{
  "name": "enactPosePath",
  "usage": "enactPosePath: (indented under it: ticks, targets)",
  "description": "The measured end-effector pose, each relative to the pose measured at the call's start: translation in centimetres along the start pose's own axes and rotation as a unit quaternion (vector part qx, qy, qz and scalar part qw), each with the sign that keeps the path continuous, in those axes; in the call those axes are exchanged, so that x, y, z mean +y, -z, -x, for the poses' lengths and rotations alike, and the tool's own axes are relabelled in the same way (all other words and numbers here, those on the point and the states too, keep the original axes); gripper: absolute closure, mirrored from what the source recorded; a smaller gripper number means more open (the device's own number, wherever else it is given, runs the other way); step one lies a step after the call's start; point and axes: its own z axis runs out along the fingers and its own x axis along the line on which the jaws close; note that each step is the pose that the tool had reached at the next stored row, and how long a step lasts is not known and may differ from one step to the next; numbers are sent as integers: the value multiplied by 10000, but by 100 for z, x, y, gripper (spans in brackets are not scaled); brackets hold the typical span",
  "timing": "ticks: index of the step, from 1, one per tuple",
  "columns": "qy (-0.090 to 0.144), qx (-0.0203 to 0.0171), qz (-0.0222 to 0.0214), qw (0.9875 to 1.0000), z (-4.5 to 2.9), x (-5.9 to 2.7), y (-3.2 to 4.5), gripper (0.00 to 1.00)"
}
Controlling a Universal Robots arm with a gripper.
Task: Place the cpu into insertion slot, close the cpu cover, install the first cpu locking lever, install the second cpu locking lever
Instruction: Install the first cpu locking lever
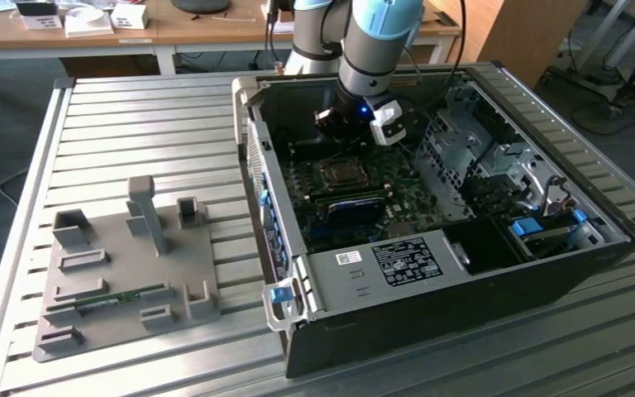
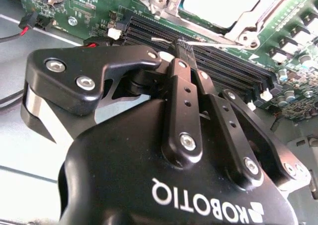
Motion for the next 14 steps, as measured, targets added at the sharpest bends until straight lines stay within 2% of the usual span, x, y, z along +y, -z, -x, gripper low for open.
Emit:
enactPosePath:
  ticks: [6, 14]
  targets:
    - [-81, -25, -2, 10000, -6, 3, -1, 89]
    - [-130, -40, -3, 9999, -6, 7, 8, 89]
